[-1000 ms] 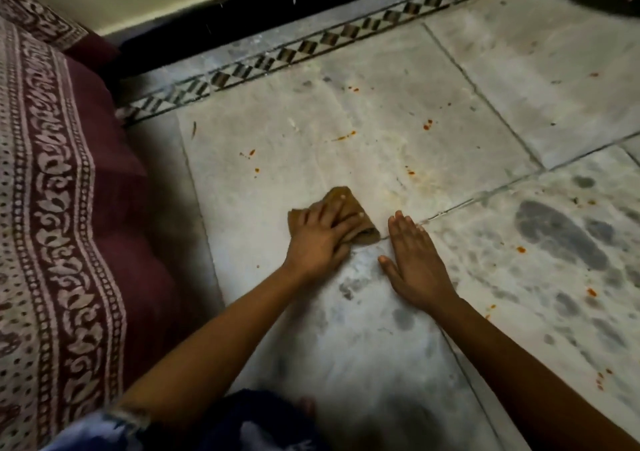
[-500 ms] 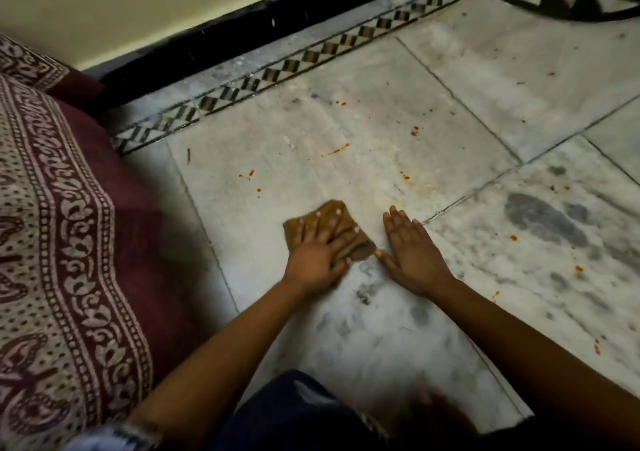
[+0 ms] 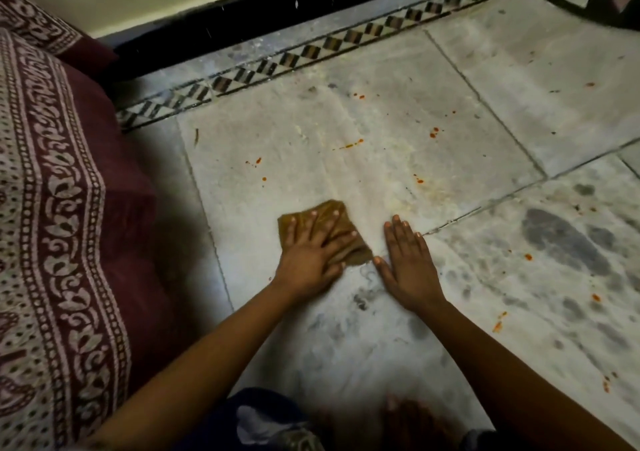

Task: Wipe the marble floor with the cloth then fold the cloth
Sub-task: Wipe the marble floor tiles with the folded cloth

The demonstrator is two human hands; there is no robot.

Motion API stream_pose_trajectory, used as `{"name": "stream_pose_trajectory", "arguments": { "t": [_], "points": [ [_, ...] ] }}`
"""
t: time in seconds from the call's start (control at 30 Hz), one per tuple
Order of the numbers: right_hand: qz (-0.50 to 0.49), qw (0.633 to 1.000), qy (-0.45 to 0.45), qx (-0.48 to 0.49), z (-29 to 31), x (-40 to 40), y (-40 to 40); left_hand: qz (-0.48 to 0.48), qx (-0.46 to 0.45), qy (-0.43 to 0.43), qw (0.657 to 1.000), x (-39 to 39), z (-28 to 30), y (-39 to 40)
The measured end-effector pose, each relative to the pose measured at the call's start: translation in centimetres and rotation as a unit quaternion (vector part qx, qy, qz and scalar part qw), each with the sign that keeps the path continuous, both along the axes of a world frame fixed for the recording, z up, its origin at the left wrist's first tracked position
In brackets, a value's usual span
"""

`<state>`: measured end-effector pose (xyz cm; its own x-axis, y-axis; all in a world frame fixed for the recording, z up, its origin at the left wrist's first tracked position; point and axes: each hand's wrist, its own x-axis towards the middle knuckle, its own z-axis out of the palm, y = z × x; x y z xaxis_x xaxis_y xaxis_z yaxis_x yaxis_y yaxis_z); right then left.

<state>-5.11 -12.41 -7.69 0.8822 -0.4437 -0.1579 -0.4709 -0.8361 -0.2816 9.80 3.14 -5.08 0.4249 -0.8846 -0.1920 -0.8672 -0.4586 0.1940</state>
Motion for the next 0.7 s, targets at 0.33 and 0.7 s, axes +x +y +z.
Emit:
{"name": "stream_pose_trajectory", "arguments": {
  "t": [0.33,0.7],
  "points": [
    [-0.01,0.999,-0.029,-0.027,-0.6,-0.1,0.4,0.126,0.045,0.013,0.991,4.5,1.0,-3.4],
    [-0.005,0.999,-0.035,-0.023,-0.7,-0.3,0.3,0.129,0.0,-0.034,0.991,-1.7,-1.2,11.5]
  ]
}}
